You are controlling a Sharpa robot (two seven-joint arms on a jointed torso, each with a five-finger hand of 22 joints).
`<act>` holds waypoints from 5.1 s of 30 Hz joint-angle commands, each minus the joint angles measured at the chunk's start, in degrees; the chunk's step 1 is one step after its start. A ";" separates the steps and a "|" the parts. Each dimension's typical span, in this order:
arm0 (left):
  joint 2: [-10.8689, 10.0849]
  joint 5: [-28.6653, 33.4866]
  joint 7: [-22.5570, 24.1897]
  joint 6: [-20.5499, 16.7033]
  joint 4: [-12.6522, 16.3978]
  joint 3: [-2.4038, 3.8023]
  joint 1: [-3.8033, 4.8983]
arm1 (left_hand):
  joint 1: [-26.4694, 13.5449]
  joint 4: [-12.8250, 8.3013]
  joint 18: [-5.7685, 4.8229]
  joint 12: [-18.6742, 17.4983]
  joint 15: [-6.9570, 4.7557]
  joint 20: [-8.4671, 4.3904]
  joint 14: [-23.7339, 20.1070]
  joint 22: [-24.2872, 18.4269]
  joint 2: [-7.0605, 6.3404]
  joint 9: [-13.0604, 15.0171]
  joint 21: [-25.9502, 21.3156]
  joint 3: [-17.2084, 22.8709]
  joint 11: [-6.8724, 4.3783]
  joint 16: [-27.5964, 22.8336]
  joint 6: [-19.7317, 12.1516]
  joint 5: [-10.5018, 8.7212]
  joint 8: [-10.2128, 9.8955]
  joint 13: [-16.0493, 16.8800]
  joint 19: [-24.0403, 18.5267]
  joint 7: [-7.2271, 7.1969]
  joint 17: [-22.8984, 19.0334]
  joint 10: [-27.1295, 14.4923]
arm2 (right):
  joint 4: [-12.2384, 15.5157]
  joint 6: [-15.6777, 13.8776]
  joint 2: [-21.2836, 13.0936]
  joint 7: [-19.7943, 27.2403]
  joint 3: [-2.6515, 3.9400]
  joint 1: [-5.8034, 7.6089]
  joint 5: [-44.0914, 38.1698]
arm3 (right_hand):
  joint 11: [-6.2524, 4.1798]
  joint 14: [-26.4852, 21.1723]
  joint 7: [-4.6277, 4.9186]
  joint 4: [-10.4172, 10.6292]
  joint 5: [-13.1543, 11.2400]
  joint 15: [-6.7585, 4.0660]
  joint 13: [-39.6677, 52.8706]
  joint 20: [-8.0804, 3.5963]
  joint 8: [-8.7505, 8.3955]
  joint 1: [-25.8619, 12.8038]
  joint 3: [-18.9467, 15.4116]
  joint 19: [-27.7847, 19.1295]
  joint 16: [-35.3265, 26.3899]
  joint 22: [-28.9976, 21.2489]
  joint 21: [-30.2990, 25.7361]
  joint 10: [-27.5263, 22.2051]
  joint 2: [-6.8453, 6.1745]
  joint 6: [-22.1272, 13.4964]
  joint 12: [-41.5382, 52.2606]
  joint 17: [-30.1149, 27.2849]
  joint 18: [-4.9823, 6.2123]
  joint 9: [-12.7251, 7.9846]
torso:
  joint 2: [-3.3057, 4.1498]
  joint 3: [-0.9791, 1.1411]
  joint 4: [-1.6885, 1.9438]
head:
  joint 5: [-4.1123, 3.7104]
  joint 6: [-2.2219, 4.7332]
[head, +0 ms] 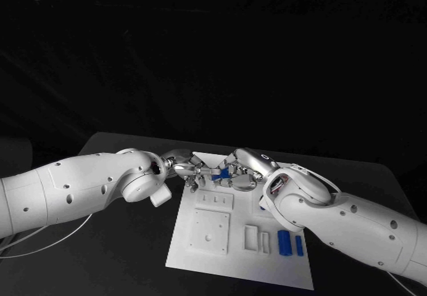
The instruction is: Assemble the parts on the task board
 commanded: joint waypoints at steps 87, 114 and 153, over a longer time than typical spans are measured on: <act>0.06 5.71 0.93 -0.62 -0.21 0.03 -0.01 | 0.44 -19.90 0.82 -2.96 -1.04 -1.01 0.77 1.20 8.49 4.49 6.31 12.12 -1.02 2.36 0.46 30.98 3.09 -1.58 -1.62 -0.52 1.28 3.92 | -0.07 -4.24 -3.09 1.66 1.53 -1.23 1.96 | 2.00 -0.28 2.93 4.93 1.85 1.08 -3.48 1.29 0.12 4.17 -14.44 3.06 -2.69 0.37 -4.06 -1.95 -3.15 -15.86 -2.57 -1.82 1.64 -0.24 | -0.13 0.11 -0.09 | -0.45 -0.76; 6.63 -18.56 -22.65 -9.17 -1.70 0.02 -0.06 | 0.22 -21.30 0.82 -6.17 -1.81 -1.79 3.65 1.05 6.84 8.01 7.35 12.91 -1.79 0.97 5.91 34.18 -4.61 -1.81 -0.38 -1.05 1.87 8.09 | -11.76 -5.81 -7.19 1.84 13.59 0.37 6.43 | 1.60 -0.43 2.51 3.99 6.48 0.81 -6.11 1.04 0.26 2.40 -12.11 2.90 -4.80 -0.81 -6.32 -2.78 -2.67 -11.40 -4.42 -3.17 1.53 -0.09 | -1.46 2.26 -1.29 | 0.79 -1.56; 11.64 -29.44 -30.00 -8.20 -3.53 0.03 -4.49 | -0.61 -21.80 1.01 -6.71 -2.16 -2.13 4.83 1.12 5.88 8.55 9.58 13.81 -1.99 0.89 7.36 36.76 -5.85 -0.95 0.08 -1.37 3.17 9.56 | -15.84 -4.33 -4.28 -0.63 13.85 1.75 2.72 | 1.63 -0.40 2.44 6.74 7.52 0.82 -6.87 1.03 0.28 3.64 -16.32 2.91 -5.29 -1.51 -6.81 -3.06 -2.92 -11.10 -4.56 -3.52 1.53 -0.06 | -1.57 2.09 -1.26 | 0.63 -3.87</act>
